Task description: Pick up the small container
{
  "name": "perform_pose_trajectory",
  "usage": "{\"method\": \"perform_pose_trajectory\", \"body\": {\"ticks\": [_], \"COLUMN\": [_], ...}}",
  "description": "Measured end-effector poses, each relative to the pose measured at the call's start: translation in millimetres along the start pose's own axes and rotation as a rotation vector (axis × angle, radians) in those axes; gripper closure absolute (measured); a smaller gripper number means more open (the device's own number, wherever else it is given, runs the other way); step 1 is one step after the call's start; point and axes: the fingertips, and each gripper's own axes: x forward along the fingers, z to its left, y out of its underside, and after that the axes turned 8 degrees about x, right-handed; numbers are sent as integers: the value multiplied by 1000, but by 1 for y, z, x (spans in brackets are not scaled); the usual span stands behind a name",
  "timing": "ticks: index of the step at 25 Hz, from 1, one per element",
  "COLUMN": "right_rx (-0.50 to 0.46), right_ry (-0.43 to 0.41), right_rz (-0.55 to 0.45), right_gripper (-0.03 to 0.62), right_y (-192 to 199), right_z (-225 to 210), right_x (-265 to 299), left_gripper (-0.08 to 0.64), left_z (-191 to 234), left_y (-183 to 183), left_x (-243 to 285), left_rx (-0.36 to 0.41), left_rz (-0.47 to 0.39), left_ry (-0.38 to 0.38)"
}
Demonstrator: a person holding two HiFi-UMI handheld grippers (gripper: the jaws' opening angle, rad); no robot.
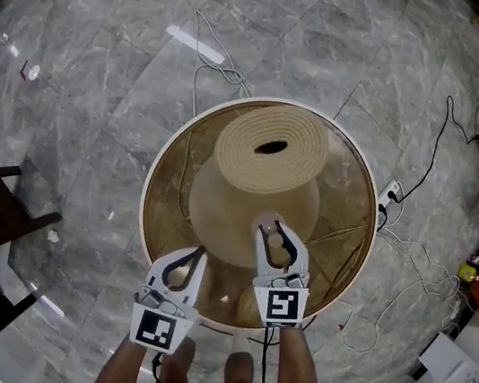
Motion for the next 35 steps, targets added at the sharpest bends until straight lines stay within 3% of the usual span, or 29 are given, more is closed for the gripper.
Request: {"method": "perform_pose_trajectory", "body": {"ticks": [7, 15, 19, 24, 32, 35], "right_rx": [6, 5, 0, -1, -20, -34], "right_ry": [-12, -24, -40, -37, -28, -23], "right_rz": [-36, -70, -103, -135, -198, -212], "right_gripper": [476, 476, 476, 476, 476, 476], "right_y": [-36, -108, -160, -220, -298, -319], "right_z": [-3, 3, 11, 23, 36, 41], "right_x": [-19, -62, -95, -143, -235, -274], "left_gripper": [543, 543, 543, 543, 543, 543], "left_z": [-1, -3, -11, -26, -57, -72], "left_y": [-32, -117, -162, -211, -276, -304], "left_x": [-11, -38, -64, -102, -171, -200], "left_rx": [27, 65, 183, 270, 306, 253], "left_rz": [-27, -103, -148, -186, -240, -259], "left_ry": [-9, -30, -23, -30, -49, -64]}}
